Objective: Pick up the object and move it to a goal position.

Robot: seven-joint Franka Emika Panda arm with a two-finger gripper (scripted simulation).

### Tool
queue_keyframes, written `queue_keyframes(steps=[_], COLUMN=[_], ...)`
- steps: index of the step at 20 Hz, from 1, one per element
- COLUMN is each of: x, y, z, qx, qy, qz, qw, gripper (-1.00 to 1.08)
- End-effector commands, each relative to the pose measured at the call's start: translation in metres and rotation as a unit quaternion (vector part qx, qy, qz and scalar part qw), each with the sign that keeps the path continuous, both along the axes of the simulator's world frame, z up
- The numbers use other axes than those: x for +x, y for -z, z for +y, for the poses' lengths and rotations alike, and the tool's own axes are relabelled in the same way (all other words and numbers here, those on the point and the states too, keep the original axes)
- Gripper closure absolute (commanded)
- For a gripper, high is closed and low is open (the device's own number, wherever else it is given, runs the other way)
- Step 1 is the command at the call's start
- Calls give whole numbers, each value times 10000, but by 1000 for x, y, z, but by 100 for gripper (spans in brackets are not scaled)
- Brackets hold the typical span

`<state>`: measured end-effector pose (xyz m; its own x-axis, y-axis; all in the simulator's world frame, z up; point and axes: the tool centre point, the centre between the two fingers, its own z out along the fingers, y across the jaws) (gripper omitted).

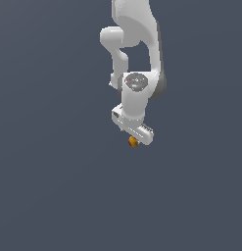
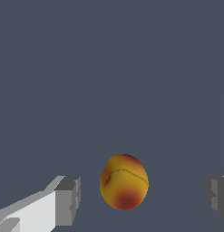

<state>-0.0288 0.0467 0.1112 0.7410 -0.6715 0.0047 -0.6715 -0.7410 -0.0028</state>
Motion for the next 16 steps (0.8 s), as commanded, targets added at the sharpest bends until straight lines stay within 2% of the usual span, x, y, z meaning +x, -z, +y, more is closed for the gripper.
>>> queue_keyframes(steps=[1,9,16], x=[-4,-15,-23], y=[4,17,24], z=[4,17,24], qx=[6,14,13], qy=[319,1268,1817], qz=[4,18,24], qw=[9995,9919,9833], gripper=[-92,-92,-92])
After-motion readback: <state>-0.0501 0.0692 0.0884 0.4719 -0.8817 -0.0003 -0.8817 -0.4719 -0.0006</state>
